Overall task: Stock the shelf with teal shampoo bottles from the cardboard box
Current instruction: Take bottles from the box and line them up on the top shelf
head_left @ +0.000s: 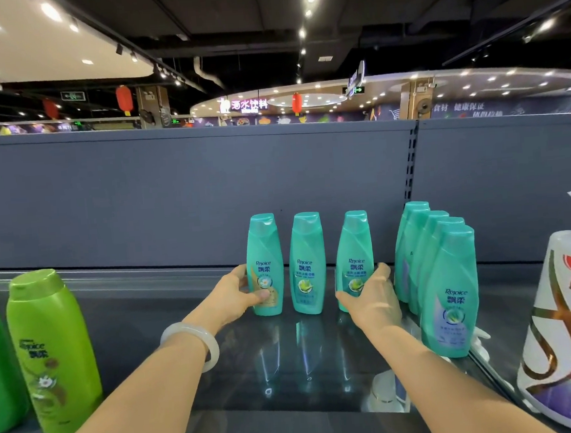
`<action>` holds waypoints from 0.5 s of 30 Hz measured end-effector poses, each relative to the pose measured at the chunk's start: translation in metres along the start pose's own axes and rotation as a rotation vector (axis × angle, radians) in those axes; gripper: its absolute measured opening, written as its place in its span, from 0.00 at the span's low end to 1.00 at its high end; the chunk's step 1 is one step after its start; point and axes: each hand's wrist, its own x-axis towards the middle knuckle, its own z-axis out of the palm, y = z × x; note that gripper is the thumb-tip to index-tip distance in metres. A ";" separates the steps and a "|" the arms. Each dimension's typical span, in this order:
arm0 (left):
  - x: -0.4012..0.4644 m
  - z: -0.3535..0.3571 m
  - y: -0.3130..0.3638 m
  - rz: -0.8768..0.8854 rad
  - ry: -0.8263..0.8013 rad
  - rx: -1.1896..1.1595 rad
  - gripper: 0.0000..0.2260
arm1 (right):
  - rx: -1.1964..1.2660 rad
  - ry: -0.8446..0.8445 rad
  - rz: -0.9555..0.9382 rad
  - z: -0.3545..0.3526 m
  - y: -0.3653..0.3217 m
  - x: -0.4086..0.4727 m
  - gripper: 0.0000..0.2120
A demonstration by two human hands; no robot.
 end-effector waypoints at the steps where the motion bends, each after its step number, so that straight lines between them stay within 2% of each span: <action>1: -0.002 0.001 0.000 0.003 0.003 -0.010 0.21 | 0.008 -0.004 0.016 -0.001 -0.001 -0.001 0.35; 4: -0.006 0.004 -0.001 0.024 0.017 -0.019 0.23 | -0.028 0.090 0.012 -0.007 -0.003 -0.010 0.37; 6: -0.007 0.005 -0.003 0.033 0.022 -0.002 0.28 | -0.025 0.143 -0.082 -0.013 -0.006 -0.020 0.32; 9: -0.005 0.007 -0.008 0.002 0.116 0.035 0.37 | 0.053 -0.039 -0.148 -0.009 -0.018 -0.039 0.22; 12: -0.005 0.016 -0.006 -0.010 0.254 0.064 0.39 | -0.072 -0.231 -0.091 0.008 -0.035 -0.045 0.21; 15: -0.008 0.026 -0.002 0.021 0.337 0.096 0.35 | -0.099 -0.226 -0.020 0.020 -0.045 -0.044 0.22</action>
